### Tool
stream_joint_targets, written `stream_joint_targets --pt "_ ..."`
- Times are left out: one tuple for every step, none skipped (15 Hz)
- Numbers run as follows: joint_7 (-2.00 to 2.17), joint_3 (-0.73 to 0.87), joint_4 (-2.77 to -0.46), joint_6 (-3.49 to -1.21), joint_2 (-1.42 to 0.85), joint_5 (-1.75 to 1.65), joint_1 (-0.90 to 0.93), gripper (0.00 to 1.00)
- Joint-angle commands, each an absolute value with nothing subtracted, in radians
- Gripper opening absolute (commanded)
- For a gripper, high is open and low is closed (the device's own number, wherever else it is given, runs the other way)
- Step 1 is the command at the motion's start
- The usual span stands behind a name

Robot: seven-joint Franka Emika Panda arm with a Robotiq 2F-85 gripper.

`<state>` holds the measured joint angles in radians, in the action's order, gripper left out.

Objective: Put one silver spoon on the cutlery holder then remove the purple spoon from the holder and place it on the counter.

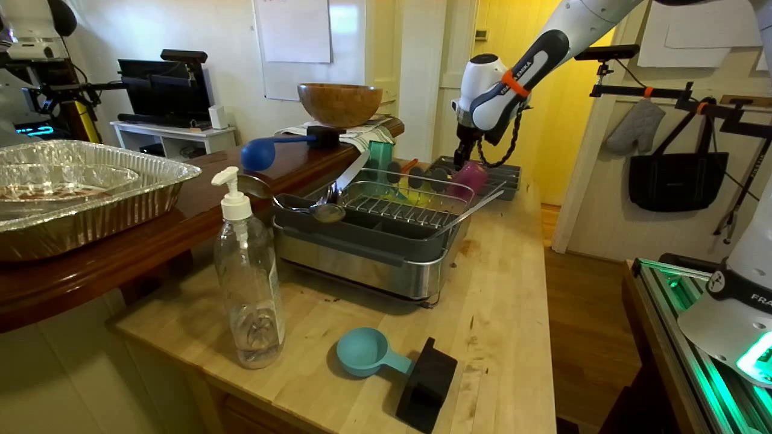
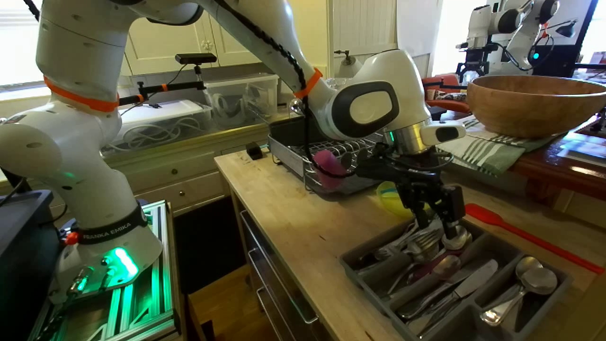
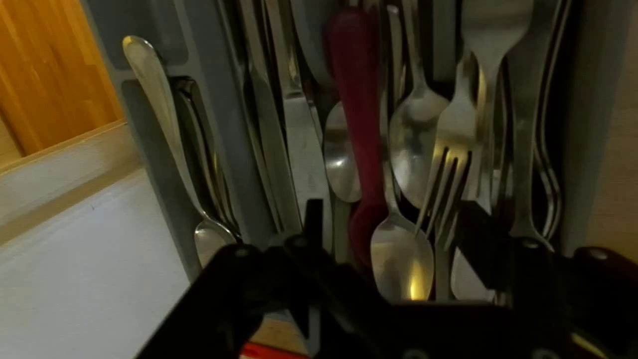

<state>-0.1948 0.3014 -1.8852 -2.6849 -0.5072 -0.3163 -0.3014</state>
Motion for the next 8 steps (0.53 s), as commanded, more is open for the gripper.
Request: stream_joint_targets --pt "-0.156 0.309 -1.942 -2.695 -0.463 -0.29 -0.311 0.99" --pt "-0.151 0.301 -1.947 -2.687 -0.46 -0.27 -0.321 1.0" --pt "-0.145 0.298 -1.95 -2.683 -0.466 -0.253 -0.329 1.0" --pt "-0.146 0.293 -1.952 -2.679 -0.471 -0.235 -0.337 1.0" --pt "-0.142 0.292 -1.956 -2.684 -0.478 -0.22 -0.343 1.0" --pt "-0.144 0.287 -1.958 -2.68 -0.484 -0.2 -0.351 1.0" --pt "-0.145 0.283 -1.96 -2.679 -0.491 -0.18 -0.357 1.0" --pt "-0.145 0.278 -1.956 -2.677 -0.5 -0.159 -0.365 1.0"
